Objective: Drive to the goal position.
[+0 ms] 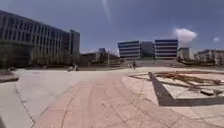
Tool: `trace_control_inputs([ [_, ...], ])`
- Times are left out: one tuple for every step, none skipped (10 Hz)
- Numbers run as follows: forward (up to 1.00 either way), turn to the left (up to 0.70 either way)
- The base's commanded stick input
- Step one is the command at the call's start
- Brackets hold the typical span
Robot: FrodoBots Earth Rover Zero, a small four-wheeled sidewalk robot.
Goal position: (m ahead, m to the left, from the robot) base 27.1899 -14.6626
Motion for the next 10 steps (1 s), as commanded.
trace_control_inputs([
  [0.85, 0.00],
  [0.85, 0.00],
  [0.85, 0.00],
  [0.85, 0.00],
  [0.85, 0.00],
  [0.85, 0.00],
  [0.85, 0.00],
  [0.85, 0.00],
  [0.85, 0.00],
  [0.85, 0.00],
])
